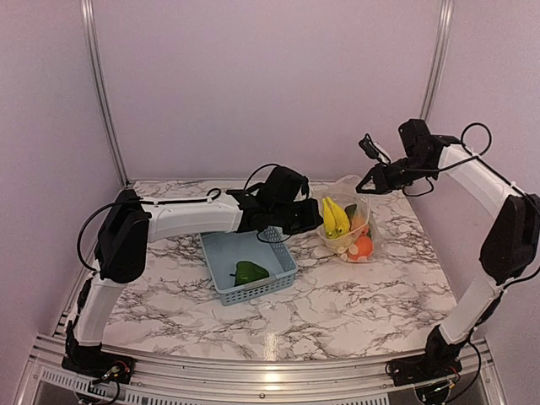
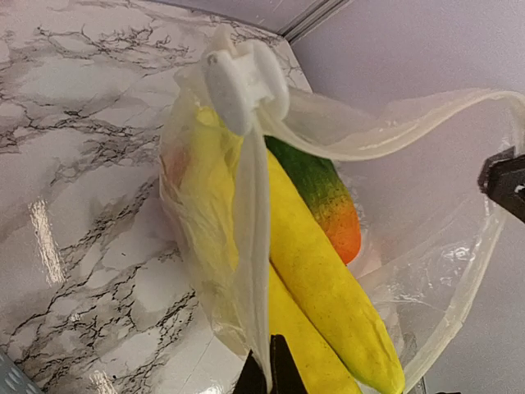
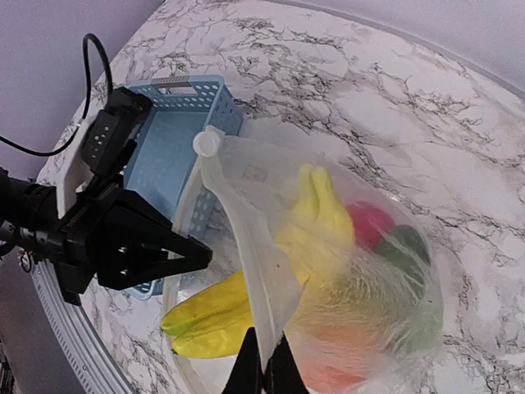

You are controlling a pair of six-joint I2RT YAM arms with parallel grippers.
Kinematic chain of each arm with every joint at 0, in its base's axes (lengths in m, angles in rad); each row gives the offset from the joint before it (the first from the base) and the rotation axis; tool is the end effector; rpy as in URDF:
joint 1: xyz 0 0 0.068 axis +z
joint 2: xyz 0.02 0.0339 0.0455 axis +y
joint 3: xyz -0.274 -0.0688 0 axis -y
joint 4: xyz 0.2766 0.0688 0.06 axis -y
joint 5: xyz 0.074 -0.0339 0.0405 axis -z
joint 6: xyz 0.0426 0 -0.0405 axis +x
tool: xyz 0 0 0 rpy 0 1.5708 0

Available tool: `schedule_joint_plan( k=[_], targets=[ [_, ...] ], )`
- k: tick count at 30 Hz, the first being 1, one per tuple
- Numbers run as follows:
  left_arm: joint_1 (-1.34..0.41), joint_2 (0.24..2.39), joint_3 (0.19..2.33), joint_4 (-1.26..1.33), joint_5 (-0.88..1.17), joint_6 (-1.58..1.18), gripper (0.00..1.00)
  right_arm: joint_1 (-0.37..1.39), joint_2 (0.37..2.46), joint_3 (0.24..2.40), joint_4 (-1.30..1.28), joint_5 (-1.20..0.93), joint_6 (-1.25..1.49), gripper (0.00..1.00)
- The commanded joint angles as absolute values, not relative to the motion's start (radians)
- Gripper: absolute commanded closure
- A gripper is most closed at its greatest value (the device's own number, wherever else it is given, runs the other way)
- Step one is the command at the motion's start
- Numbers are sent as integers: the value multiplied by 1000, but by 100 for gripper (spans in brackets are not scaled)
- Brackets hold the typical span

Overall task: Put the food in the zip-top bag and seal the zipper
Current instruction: Adjust the zipper food storage bag at the corner of the board.

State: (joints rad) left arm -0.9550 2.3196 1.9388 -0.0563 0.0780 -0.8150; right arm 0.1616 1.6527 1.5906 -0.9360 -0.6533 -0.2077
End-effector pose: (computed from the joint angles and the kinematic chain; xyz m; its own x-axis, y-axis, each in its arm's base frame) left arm 0.3387 -0.4845 0.2178 -0.7896 -0.1401 -0.5974 0.4082 0.6069 -0.6819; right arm 0.3715 0.0868 0.3387 -0.7183 -0.2830 -0.6356 -0.6142 0.6872 0.3881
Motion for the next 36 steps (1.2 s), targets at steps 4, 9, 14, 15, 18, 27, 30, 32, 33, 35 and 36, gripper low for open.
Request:
schedule_joint_plan(
  k=[4, 9, 14, 15, 18, 27, 30, 32, 33, 35, 36],
  targets=[
    [-948, 2209, 2142, -258, 117, -767, 100, 108, 1649, 1758, -1016, -588, -248, 100],
    [-977, 2137, 2058, -161, -29, -767, 100, 125, 1572, 1679, -878, -507, -208, 100],
    [-1001, 2208, 2168, -234, -116, -691, 100, 116, 1635, 1731, -962, -557, -237, 100],
    [-975, 2236, 2195, -251, -37, -738, 100, 126, 1630, 1732, -959, -546, -240, 100],
    [-1014, 2233, 2207, -249, -79, -676, 100, 141, 1637, 1839, -1054, -534, -276, 100],
    [-951, 2276, 2133, -169, -16, -618, 81, 136, 1629, 1706, -932, -527, -235, 100],
    [-940, 2213, 2078, -195, 33, -533, 53, 135, 1637, 1679, -911, -546, -225, 100],
    [-940, 2144, 2000, -214, 32, -458, 37, 134, 1633, 1664, -896, -556, -220, 100],
    [-941, 2108, 1949, -229, 30, -427, 33, 133, 1631, 1656, -890, -560, -218, 100],
    [-943, 2029, 1843, -269, -26, -394, 29, 134, 1627, 1646, -884, -567, -218, 100],
    [-943, 1993, 1791, -297, -82, -394, 27, 134, 1624, 1640, -882, -570, -218, 100]
  ],
)
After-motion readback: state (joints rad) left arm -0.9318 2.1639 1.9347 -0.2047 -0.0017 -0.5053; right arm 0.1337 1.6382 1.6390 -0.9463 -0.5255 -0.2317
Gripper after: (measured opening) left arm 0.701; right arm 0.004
